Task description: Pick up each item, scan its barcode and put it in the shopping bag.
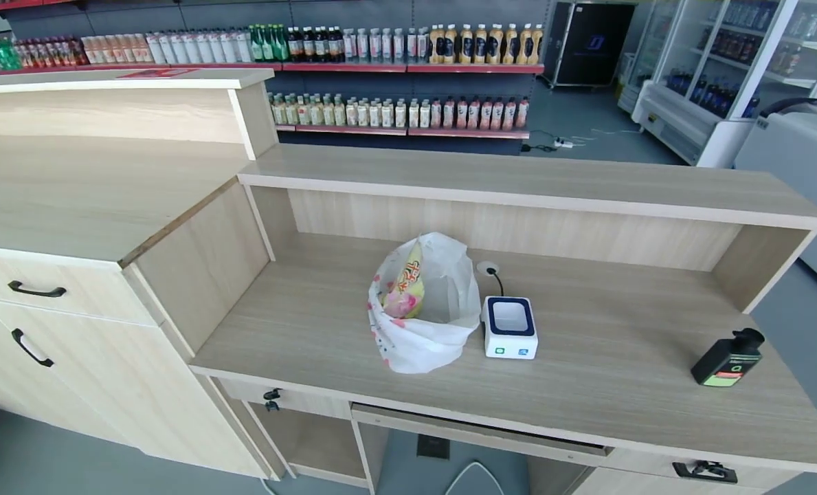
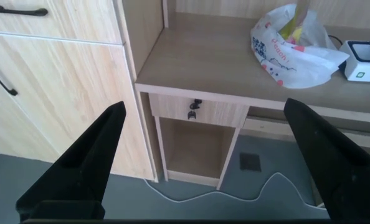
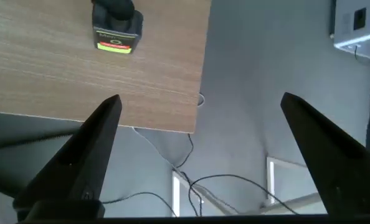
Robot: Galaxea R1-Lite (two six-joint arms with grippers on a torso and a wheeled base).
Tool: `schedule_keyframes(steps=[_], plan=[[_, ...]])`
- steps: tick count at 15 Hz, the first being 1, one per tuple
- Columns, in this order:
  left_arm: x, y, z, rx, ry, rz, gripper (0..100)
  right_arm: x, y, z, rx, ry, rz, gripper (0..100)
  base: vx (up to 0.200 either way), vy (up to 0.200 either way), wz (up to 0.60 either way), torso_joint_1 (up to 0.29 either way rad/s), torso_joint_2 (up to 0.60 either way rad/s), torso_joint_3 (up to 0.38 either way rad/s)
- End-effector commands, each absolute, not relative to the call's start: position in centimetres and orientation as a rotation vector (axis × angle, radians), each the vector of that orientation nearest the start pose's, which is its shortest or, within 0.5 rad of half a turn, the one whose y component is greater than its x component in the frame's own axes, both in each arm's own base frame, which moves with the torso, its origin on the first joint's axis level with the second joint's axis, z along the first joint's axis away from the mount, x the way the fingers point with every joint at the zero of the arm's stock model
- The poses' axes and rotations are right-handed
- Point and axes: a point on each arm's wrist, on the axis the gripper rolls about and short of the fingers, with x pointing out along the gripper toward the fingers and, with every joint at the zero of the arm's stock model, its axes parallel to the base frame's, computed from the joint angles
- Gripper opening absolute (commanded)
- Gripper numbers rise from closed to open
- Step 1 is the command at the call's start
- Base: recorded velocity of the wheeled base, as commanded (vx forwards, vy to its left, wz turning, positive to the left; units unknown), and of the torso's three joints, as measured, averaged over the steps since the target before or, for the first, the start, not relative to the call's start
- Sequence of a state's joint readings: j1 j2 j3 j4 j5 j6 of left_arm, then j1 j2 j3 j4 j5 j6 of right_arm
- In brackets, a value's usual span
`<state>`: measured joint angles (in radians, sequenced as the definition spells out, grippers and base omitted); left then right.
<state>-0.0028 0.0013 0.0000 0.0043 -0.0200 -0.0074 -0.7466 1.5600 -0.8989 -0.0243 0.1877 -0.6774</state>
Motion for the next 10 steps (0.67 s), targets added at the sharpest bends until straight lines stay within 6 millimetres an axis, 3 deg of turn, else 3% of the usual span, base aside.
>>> schedule_keyframes(steps=[1,2,4,10], plan=[[-2.3,0.0,7.5,-0.008,0.006,-0.023,100,19.8,-25.7,16.6,-0.461,0.685,-0.14,100,0.0,0.0,0.0,0.0,0.0,0.0],[-2.3,0.0,7.5,-0.008,0.006,-0.023,100,19.4,-27.2,16.5,-0.497,0.672,-0.13,100,0.0,0.0,0.0,0.0,0.0,0.0],[-2.3,0.0,7.5,-0.008,0.006,-0.023,100,19.7,-28.4,15.4,-0.469,0.66,-0.103,100,0.0,0.0,0.0,0.0,0.0,0.0],[-2.3,0.0,7.5,-0.008,0.006,-0.023,100,20.0,-28.5,12.0,-0.366,0.68,0.104,100,0.0,0.0,0.0,0.0,0.0,0.0]])
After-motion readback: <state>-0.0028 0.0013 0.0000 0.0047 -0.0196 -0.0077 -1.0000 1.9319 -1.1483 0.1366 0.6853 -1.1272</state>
